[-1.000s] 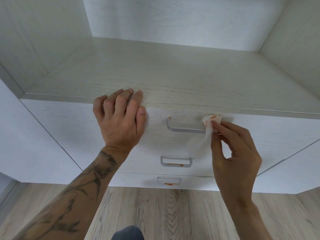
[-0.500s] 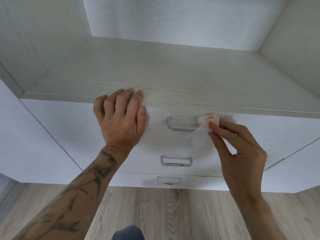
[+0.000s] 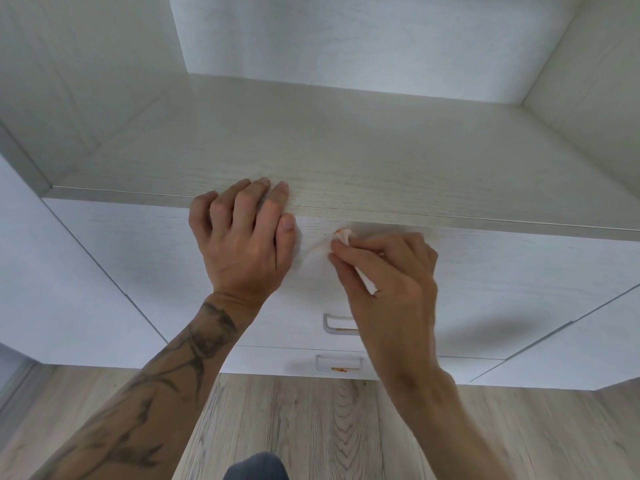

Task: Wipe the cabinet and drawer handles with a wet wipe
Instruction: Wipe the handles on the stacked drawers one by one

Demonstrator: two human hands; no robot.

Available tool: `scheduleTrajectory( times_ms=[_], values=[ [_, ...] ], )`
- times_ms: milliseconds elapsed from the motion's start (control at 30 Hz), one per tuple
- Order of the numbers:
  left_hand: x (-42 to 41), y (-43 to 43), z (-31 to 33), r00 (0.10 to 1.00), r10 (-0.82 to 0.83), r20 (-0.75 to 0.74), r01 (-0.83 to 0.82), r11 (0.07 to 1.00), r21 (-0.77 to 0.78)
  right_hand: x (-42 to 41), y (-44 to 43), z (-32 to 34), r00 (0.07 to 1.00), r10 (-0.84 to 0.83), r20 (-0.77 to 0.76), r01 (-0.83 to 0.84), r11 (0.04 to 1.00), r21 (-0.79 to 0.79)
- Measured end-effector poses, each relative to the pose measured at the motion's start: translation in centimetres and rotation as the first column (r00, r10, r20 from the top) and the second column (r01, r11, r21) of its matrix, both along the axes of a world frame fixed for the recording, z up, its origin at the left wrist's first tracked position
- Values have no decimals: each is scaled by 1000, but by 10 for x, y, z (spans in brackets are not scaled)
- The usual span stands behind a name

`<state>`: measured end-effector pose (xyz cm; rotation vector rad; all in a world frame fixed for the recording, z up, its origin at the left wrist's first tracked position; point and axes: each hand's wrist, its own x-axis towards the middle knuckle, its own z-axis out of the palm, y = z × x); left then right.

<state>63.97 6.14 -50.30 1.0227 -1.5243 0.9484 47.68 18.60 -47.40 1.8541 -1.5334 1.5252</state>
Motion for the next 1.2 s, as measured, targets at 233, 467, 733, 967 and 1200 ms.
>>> scheduleTrajectory(
  times_ms=[233, 467, 733, 967, 1200],
  values=[
    [0, 0, 0, 1000, -6, -5, 6, 1000, 1, 20, -8, -7, 985, -167, 45, 171, 979, -109],
    [0, 0, 0, 1000, -2, 1, 2, 1000, -10, 14, -6, -10, 990, -141, 18, 142, 982, -124],
    [-1, 3, 0, 1000, 5, 3, -5, 1000, -3, -21, 8, -15, 996, -67, -59, 61, 993, -97],
    [0, 1, 0, 1000, 6, 8, -5, 1000, -11, -66, 28, -13, 993, -116, 29, 118, 990, -74],
    [0, -1, 0, 1000, -11, -3, 11, 1000, -14, -49, 27, -8, 935, -212, 285, 210, 977, 39]
  ],
)
